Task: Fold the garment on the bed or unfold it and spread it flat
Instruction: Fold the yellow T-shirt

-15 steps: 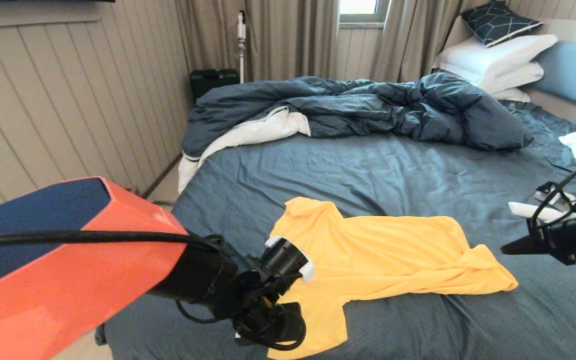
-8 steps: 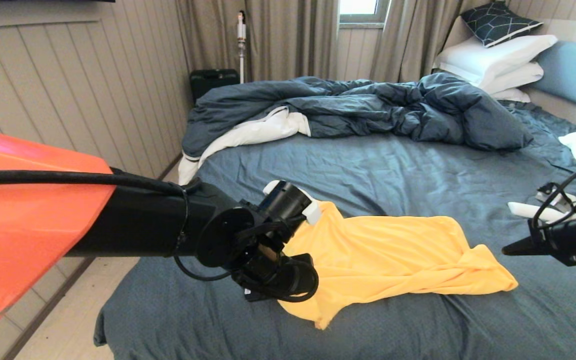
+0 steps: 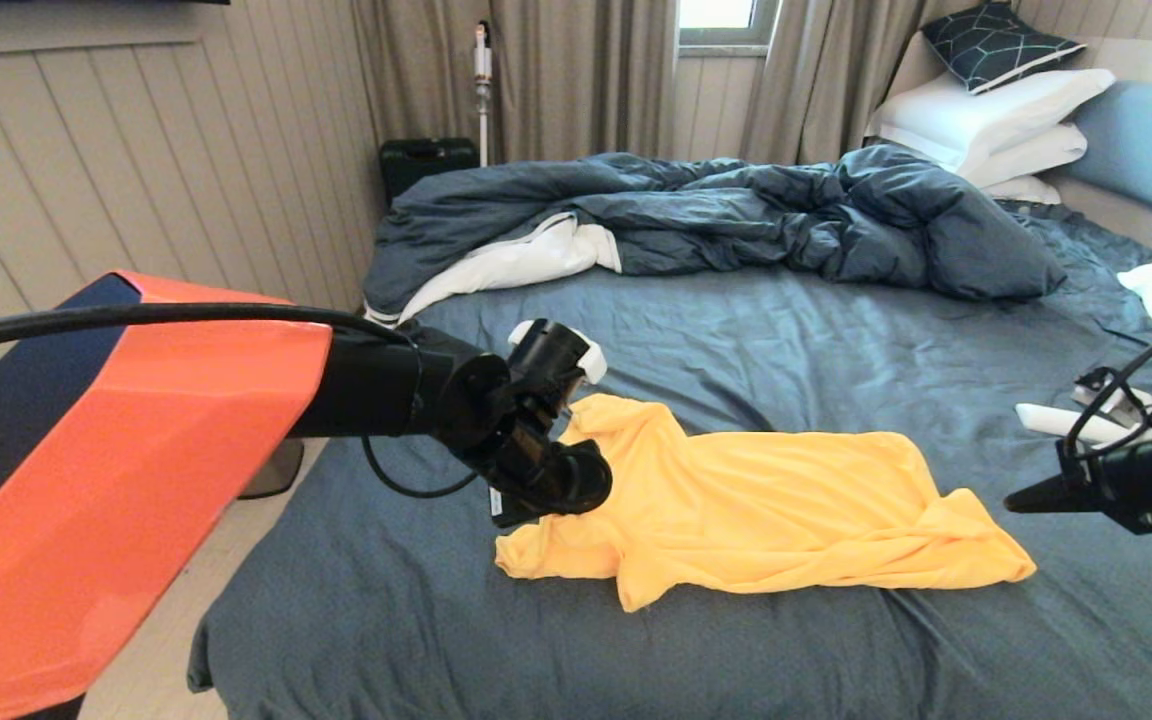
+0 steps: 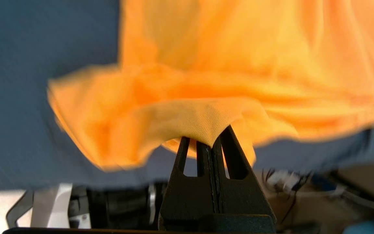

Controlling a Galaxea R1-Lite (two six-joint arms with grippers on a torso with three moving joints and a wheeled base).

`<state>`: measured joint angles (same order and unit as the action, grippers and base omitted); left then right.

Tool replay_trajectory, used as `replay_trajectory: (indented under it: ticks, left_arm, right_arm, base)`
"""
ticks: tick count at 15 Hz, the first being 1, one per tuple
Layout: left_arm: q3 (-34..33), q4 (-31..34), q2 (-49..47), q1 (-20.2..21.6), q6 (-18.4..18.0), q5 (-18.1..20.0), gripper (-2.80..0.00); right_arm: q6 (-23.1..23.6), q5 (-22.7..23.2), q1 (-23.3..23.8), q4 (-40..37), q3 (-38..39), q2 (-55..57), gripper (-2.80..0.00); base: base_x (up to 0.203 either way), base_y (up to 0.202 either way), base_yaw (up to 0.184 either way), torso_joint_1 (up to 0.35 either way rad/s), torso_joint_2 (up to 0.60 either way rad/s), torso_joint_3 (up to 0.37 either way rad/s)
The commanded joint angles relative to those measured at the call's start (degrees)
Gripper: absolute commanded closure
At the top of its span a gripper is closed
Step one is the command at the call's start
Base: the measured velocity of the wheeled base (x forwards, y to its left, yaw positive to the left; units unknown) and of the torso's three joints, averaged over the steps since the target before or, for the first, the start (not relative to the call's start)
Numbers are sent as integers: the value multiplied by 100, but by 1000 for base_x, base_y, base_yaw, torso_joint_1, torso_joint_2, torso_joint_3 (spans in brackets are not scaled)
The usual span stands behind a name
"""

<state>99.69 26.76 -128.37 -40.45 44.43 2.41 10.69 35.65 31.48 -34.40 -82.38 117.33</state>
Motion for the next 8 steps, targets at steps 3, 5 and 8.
replay_trajectory:
  ticks: [3,5,8]
  left_arm:
    - [1038,328,-661,393,17,0,0]
    - [1149,299,-746,432,-59,1,0]
    - [1149,-122,-850,444,-207,-16,0]
  right_arm:
    - [3,21,-10,-14,-6,9,0]
    - [5,21,-34,-14,-30,18,0]
    - [3,30,-37,-14,-67,79,0]
  base:
    - [0,0,0,0,0,0]
    - [0,0,0,0,0,0]
    - [0,0,0,0,0,0]
